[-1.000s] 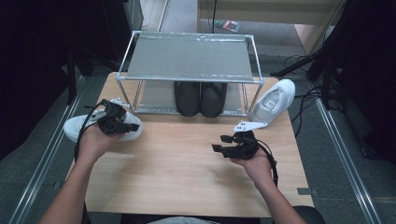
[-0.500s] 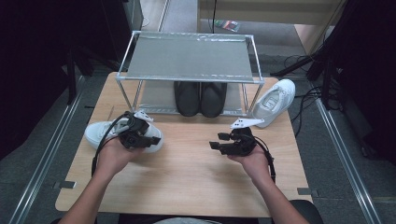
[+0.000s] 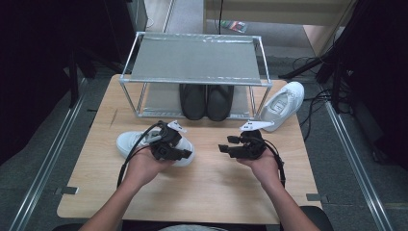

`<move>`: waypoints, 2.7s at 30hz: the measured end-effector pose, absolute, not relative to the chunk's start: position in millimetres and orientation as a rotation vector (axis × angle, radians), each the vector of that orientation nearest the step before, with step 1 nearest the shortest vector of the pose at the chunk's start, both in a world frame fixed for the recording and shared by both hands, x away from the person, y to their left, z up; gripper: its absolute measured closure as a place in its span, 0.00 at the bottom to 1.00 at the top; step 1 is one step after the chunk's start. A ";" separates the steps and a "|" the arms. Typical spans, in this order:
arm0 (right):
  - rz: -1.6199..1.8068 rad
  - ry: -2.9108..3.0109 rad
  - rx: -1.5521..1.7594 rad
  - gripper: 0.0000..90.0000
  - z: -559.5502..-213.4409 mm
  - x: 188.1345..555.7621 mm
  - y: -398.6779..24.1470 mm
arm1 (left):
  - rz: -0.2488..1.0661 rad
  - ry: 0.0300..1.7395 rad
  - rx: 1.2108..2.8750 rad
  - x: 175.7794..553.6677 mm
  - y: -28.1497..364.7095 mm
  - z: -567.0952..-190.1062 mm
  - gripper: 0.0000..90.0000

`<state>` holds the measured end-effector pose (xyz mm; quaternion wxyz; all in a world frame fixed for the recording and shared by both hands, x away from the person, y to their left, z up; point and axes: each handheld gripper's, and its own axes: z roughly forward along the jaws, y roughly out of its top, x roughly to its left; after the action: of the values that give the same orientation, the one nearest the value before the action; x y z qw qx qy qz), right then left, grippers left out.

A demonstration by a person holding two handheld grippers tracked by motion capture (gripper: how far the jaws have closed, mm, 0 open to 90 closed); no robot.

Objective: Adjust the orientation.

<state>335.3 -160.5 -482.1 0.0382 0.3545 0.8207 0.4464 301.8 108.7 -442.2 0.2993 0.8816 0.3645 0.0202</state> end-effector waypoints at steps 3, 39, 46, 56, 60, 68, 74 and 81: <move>1.364 2.518 1.088 0.50 -482.5 334.2 -161.8 | 0.054 0.921 2.340 301.0 93.5 -444.6 0.87; 1.321 2.444 1.183 0.51 -486.9 309.3 -192.0 | -0.017 0.796 2.230 315.6 66.1 -457.0 0.57; 1.316 2.451 1.177 0.50 -487.6 308.6 -190.4 | -0.013 0.807 2.196 315.8 86.5 -442.0 0.50; 1.306 2.479 1.144 0.50 -488.6 313.6 -181.2 | 0.038 0.805 2.187 301.9 116.3 -432.5 0.46; 1.304 2.498 1.127 0.50 -489.1 317.9 -175.1 | 0.042 0.841 2.182 300.2 125.9 -435.7 0.47; 1.311 2.519 1.099 0.50 -489.1 327.4 -164.5 | 0.071 0.898 2.145 294.5 147.0 -437.4 0.47; 1.307 2.531 1.070 0.51 -488.4 333.9 -157.2 | 0.103 0.934 2.134 290.2 161.5 -441.1 0.47; 1.292 2.538 1.066 0.51 -488.8 342.5 -150.6 | 0.128 0.962 2.165 284.1 175.7 -449.6 0.60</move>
<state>342.5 -150.6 -488.8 0.0504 0.3502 0.8335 0.4244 284.1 175.7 -449.6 0.3753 0.8458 0.3759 0.0501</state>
